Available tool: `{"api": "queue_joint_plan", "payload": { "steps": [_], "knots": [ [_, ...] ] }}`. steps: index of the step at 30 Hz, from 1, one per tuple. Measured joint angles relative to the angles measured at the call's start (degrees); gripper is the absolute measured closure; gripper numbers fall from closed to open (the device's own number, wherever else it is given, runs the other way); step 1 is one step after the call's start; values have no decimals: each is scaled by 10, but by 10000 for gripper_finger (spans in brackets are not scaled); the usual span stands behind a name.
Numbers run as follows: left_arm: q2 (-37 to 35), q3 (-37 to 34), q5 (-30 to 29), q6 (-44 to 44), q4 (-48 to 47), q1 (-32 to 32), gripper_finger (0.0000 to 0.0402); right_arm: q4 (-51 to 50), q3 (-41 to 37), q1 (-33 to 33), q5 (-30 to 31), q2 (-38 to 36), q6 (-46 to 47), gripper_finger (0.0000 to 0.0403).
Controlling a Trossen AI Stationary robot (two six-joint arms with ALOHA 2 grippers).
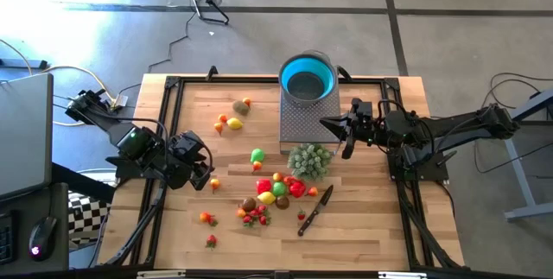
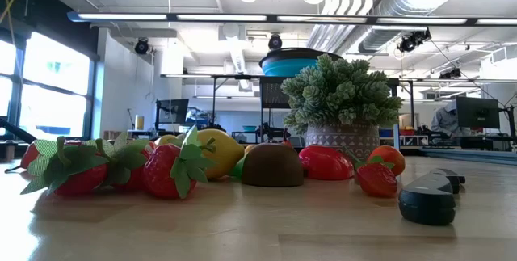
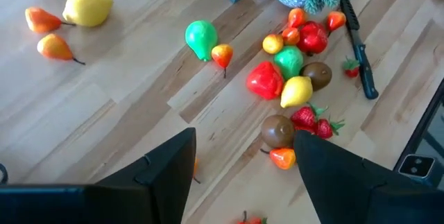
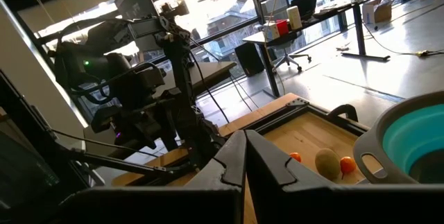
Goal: Pick & Place Fruit
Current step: Put the orange pear into the blue strainer bowl
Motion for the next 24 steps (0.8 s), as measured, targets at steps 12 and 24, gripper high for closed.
{"api": "queue_joint_plan", "payload": {
  "steps": [12,24],
  "knots": [
    [39,0,43,-129,-75,0,162,0,0,0,0,0,-12,401],
    [87,-33,115,-147,-39,0,162,0,0,0,0,0,-12,401]
  ]
}}
